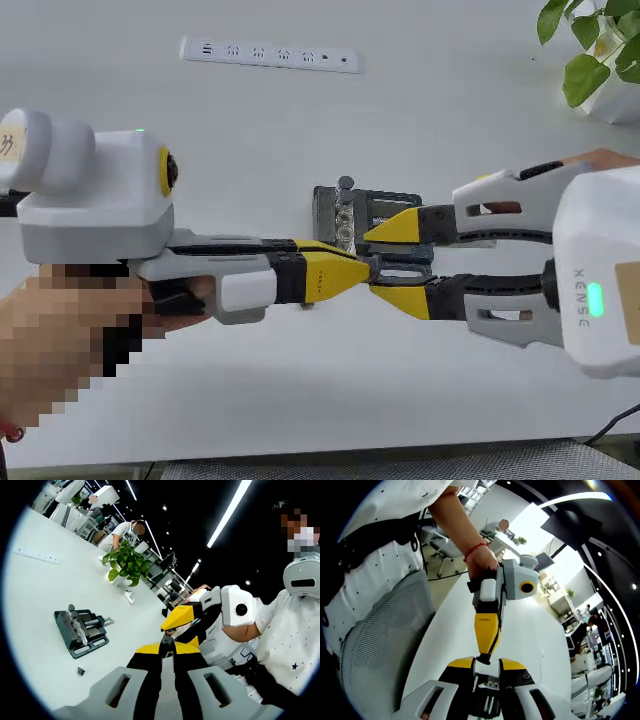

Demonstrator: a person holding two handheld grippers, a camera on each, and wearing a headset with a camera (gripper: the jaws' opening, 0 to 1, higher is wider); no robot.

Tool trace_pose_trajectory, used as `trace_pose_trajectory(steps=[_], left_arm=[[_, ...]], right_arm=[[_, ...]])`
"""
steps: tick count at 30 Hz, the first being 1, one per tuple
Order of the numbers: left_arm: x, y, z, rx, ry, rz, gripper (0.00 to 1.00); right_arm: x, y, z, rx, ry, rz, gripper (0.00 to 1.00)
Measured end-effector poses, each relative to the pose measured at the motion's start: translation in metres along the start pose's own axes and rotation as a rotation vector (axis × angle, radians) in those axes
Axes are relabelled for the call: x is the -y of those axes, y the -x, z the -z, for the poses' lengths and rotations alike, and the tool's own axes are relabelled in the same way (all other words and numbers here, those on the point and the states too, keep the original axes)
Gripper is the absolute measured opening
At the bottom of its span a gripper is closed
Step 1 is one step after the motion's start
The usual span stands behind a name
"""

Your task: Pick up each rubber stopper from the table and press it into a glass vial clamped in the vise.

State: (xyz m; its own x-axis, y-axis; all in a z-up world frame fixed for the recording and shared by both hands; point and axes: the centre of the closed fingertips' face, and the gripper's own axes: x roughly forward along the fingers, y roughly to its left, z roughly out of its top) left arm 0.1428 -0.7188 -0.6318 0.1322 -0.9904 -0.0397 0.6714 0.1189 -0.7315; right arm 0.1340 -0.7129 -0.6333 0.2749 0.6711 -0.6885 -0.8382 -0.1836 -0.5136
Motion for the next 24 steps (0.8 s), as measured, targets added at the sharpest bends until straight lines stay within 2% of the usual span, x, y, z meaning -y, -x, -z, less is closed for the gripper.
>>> trace_pose_trajectory(steps=[5, 10, 13, 16, 19, 24], left_arm=[[0.001, 0.003, -0.005, 0.016, -0.005, 0.004, 0.04], [0.004, 0.008, -0.017, 0.061, -0.003, 0.012, 0.04], [0.009, 0.011, -0.029, 0.102, -0.003, 0.027, 0.04], [0.014, 0.013, -0.038, 0.138, 0.007, 0.046, 0.04], [0.022, 0.015, -0.048, 0.18, 0.019, 0.071, 0.04], [0.032, 0.015, -0.056, 0.205, 0.031, 0.107, 0.04]], right_arm=[[0.004, 0.008, 0.0, 0.046, -0.086, 0.016, 0.15], [0.013, 0.015, -0.003, 0.143, -0.251, 0.047, 0.14], [0.021, 0.023, -0.005, 0.233, -0.358, 0.073, 0.13], [0.032, 0.03, -0.011, 0.294, -0.426, 0.105, 0.12], [0.039, 0.036, -0.019, 0.352, -0.473, 0.115, 0.12], [0.047, 0.042, -0.03, 0.403, -0.492, 0.132, 0.12]])
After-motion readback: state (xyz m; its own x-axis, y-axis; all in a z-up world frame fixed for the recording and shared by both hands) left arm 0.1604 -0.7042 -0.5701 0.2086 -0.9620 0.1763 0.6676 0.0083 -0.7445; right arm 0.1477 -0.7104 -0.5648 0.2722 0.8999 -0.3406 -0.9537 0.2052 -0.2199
